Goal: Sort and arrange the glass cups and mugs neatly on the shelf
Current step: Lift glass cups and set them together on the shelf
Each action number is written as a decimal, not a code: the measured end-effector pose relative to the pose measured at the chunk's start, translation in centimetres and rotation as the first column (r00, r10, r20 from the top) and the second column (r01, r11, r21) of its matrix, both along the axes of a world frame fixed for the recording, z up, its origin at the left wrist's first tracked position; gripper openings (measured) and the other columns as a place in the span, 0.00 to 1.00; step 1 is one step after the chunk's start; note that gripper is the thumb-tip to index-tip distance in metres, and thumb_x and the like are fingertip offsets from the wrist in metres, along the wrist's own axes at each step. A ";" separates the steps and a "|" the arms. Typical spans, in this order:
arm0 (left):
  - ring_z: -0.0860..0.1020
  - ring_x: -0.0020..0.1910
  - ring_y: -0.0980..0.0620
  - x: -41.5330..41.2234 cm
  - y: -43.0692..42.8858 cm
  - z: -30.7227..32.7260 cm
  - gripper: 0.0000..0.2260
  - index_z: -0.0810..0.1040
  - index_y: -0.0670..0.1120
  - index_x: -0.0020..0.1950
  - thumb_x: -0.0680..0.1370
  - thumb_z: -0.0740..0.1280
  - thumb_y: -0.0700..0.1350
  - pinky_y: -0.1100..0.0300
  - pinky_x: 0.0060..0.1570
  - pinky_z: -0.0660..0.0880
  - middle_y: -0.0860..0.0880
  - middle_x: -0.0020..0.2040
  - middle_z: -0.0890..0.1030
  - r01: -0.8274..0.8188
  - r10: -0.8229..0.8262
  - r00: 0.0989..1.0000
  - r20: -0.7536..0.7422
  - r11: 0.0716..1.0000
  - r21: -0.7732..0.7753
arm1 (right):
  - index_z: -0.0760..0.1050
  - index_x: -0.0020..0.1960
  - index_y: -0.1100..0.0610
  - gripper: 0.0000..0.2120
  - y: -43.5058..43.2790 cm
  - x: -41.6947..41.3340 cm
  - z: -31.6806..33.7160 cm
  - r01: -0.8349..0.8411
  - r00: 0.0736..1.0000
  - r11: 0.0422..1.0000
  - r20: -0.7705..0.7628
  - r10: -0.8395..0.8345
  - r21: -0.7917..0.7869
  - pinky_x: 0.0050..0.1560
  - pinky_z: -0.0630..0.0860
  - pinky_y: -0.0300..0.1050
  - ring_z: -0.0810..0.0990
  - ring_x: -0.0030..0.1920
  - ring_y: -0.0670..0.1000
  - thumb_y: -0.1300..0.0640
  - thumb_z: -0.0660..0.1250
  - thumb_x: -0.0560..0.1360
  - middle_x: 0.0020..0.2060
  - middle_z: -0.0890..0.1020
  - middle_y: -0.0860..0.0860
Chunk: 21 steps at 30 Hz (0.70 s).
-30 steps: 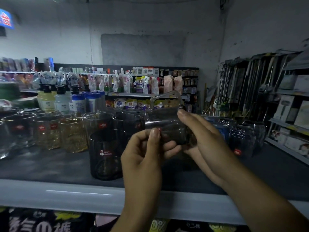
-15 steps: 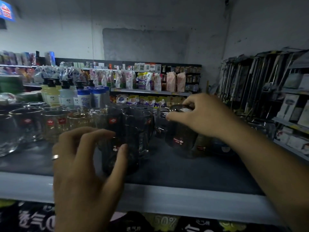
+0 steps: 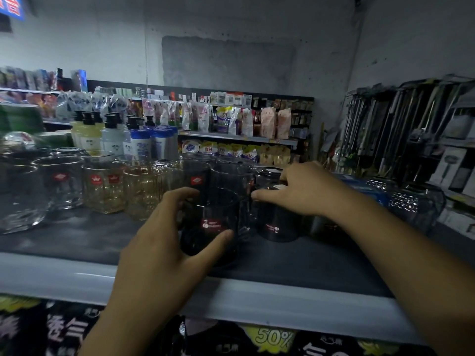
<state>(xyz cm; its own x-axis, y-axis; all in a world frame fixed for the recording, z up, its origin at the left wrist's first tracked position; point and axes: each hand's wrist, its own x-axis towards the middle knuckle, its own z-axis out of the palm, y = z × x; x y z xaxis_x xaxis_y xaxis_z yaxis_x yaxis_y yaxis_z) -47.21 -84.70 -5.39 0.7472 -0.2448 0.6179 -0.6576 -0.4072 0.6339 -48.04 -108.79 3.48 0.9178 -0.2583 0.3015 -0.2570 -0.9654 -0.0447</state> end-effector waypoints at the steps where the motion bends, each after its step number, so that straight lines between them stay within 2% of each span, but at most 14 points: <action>1: 0.79 0.55 0.60 0.0 -0.1 0.0 0.32 0.64 0.69 0.64 0.63 0.70 0.72 0.49 0.50 0.80 0.72 0.52 0.74 -0.007 0.007 1.000 0.002 1.000 0.022 | 0.81 0.48 0.52 0.37 -0.1 -0.5 -0.1 -0.020 1.000 1.000 0.002 0.020 -0.019 0.53 0.76 0.50 0.76 0.55 0.55 0.19 0.59 0.66 0.47 0.80 0.49; 3: 0.79 0.53 0.59 -0.1 -0.2 0.1 0.33 0.64 0.68 0.64 0.62 0.70 0.72 0.49 0.50 0.80 0.74 0.50 0.71 -0.014 0.014 1.000 0.011 0.999 0.044 | 0.78 0.58 0.47 0.33 -0.3 -2.2 -0.1 -0.091 0.995 0.996 0.030 0.091 -0.010 0.60 0.73 0.50 0.71 0.61 0.52 0.23 0.63 0.67 0.54 0.75 0.46; 6: 0.79 0.51 0.58 0.0 -0.4 0.0 0.32 0.66 0.67 0.61 0.61 0.71 0.72 0.48 0.49 0.79 0.73 0.48 0.72 -0.023 0.023 1.000 0.008 1.000 0.008 | 0.79 0.58 0.46 0.23 -1.1 -4.3 -0.7 -0.216 0.965 0.976 0.148 0.216 -0.015 0.58 0.73 0.48 0.73 0.56 0.49 0.34 0.70 0.70 0.52 0.76 0.44; 8: 0.80 0.50 0.59 0.1 -0.4 -0.1 0.31 0.66 0.67 0.60 0.61 0.71 0.72 0.47 0.48 0.80 0.73 0.48 0.73 -0.027 0.027 1.000 0.011 0.999 -0.018 | 0.81 0.58 0.48 0.16 -1.3 -4.6 -1.5 -0.225 0.945 0.972 0.229 0.233 -0.062 0.58 0.73 0.47 0.74 0.56 0.49 0.44 0.73 0.73 0.51 0.78 0.45; 10: 0.79 0.50 0.58 0.1 -0.4 -0.1 0.31 0.66 0.67 0.60 0.61 0.71 0.72 0.47 0.48 0.80 0.73 0.48 0.72 -0.024 0.024 1.000 0.015 1.000 -0.014 | 0.82 0.58 0.50 0.13 -1.3 -4.2 -1.9 -0.211 0.940 0.973 0.255 0.228 -0.092 0.57 0.71 0.45 0.74 0.56 0.50 0.48 0.73 0.75 0.51 0.79 0.47; 16: 0.77 0.49 0.60 0.0 -0.3 -0.4 0.31 0.64 0.69 0.61 0.63 0.72 0.72 0.50 0.46 0.79 0.73 0.49 0.72 -0.025 0.025 0.999 0.027 1.000 -0.003 | 0.81 0.54 0.55 0.11 -0.3 -4.1 -1.4 -0.141 0.959 0.980 0.228 0.170 -0.139 0.54 0.73 0.46 0.72 0.54 0.50 0.50 0.70 0.75 0.49 0.77 0.50; 21: 0.76 0.48 0.59 -0.2 -0.3 -0.2 0.31 0.62 0.70 0.62 0.64 0.71 0.72 0.50 0.46 0.79 0.73 0.47 0.70 -0.033 0.032 0.999 0.026 0.999 0.020 | 0.79 0.53 0.52 0.13 0.4 -5.0 -1.3 -0.139 0.955 0.978 0.240 0.174 -0.155 0.53 0.75 0.49 0.70 0.53 0.48 0.44 0.70 0.75 0.48 0.74 0.47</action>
